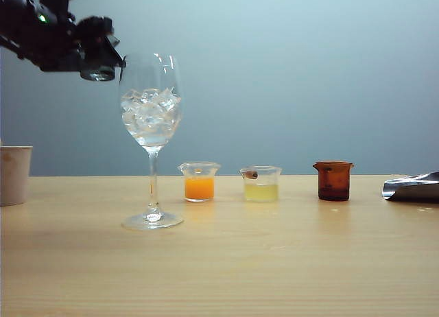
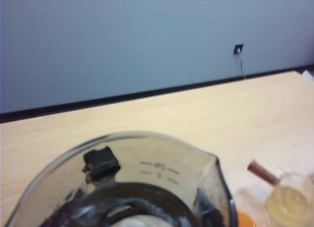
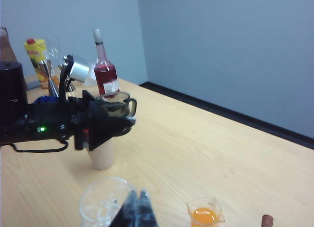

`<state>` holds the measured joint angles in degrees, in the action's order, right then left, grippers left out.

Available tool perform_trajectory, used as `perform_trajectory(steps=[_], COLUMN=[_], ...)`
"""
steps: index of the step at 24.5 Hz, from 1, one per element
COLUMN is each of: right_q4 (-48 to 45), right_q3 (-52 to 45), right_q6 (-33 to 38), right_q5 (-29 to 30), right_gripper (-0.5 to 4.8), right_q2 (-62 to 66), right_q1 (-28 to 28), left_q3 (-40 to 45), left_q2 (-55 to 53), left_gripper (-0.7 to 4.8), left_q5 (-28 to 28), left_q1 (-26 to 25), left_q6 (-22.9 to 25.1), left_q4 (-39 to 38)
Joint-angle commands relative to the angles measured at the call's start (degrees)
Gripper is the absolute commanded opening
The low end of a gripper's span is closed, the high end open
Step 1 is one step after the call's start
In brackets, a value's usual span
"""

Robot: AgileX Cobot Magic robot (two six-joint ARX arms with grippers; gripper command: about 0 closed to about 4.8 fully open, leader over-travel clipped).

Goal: Pick up the first measuring cup from the left, pour the coconut rum inside into the goblet, and finally put the measuring cup back in its original place.

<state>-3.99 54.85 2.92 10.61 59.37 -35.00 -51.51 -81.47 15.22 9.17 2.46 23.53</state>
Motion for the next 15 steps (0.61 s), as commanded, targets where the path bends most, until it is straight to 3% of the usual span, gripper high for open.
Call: perform_trajectory(steps=[1,7,15], right_q4=[-0.55,3.87,5.25], right_q3=[0.46,2.8,3.41], right_q6=[0.2,1.95,1.53], right_q5=[0.79,4.11,3.43], right_gripper=[-0.05,-0.05,-0.05], right_q2=[-1.16,-1.14,-0.85], right_q1=[-0.11,-0.52,-2.56], left_q3=[-0.11,-0.11,-0.11], left_q2=[3.89,7.58,7.89], left_gripper=[2.14,2.14,2.13], left_q5=[0.55,0.81,4.7], left_q1=[-0.11,-0.11,-0.11], left_q6=[6.14,11.15,11.3], left_q4=[-7.45,-13.64,-13.31])
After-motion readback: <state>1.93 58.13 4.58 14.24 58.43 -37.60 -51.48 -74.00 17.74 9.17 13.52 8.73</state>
